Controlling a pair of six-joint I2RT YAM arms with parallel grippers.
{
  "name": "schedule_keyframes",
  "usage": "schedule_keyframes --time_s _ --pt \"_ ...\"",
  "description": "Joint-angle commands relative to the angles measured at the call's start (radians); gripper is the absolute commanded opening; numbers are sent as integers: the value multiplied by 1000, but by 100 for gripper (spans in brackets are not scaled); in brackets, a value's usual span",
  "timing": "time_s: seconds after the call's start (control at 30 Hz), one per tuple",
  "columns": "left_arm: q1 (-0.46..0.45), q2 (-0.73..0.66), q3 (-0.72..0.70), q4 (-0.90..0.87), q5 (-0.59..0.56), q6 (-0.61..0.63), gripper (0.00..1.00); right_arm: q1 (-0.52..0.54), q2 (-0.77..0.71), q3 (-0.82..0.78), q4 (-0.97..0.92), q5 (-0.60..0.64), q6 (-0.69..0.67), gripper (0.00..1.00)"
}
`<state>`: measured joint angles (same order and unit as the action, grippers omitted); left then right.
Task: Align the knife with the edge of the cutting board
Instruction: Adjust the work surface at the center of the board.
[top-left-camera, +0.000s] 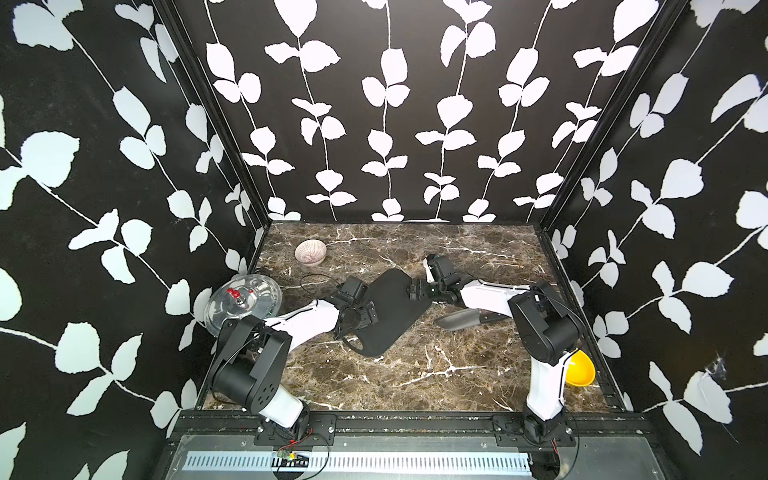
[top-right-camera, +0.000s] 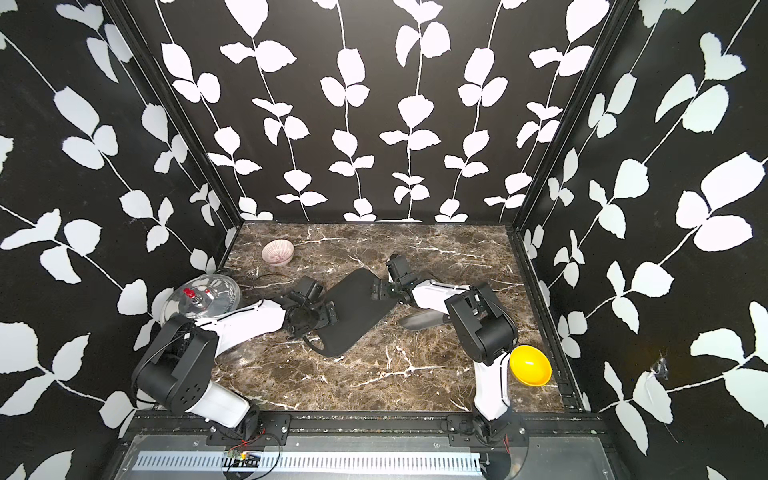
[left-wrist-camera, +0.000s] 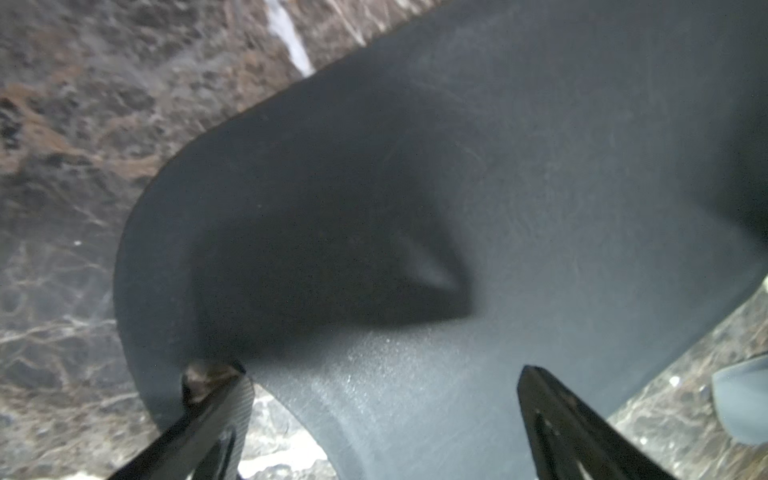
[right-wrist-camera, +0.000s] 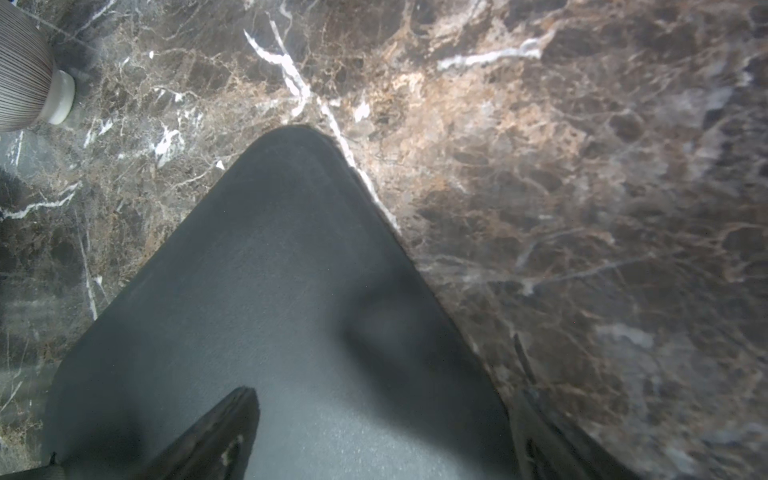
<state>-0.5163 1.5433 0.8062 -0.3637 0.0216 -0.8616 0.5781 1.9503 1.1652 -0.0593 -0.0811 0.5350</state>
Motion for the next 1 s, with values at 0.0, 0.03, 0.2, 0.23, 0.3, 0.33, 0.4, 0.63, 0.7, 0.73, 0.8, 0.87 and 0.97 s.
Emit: schedule_keyframes --time_s 0.0,0.03,0.2,0.23,0.3,0.33,0.4,0.63,0.7,0.73,0.8,0.87,0.97 --pt "-5 80 -18 2 15 -49 98 18 -14 -34 -51 -1 10 96" --pt "-4 89 -6 -11 -4 -37 98 21 -18 -39 -50 -2 10 96" --pt "21 163 81 -53 -49 46 98 41 -46 -73 -35 -20 7 96" --pt "27 179 98 -54 -48 61 98 45 -50 -77 -34 -23 5 96" --pt "39 210 142 -64 -65 95 98 55 -58 -84 -39 -24 4 96" --pt "46 221 160 -71 -79 112 99 60 -61 -87 -42 -25 4 96" --pt "72 244 197 -69 -84 148 99 68 -67 -96 -45 -23 4 96" --pt "154 372 357 -49 -24 287 98 116 -94 -131 -59 -14 19 96" --pt "161 412 401 -55 -19 318 98 128 -98 -134 -65 -9 20 96" --pt "166 428 419 -55 -15 327 98 133 -100 -136 -71 -6 22 96" --pt "179 460 445 -57 4 342 98 142 -107 -139 -76 -2 26 96" --pt "187 481 468 -53 15 359 98 153 -114 -143 -79 4 29 96" --pt "193 509 506 -53 24 389 98 170 -122 -149 -79 11 35 96"
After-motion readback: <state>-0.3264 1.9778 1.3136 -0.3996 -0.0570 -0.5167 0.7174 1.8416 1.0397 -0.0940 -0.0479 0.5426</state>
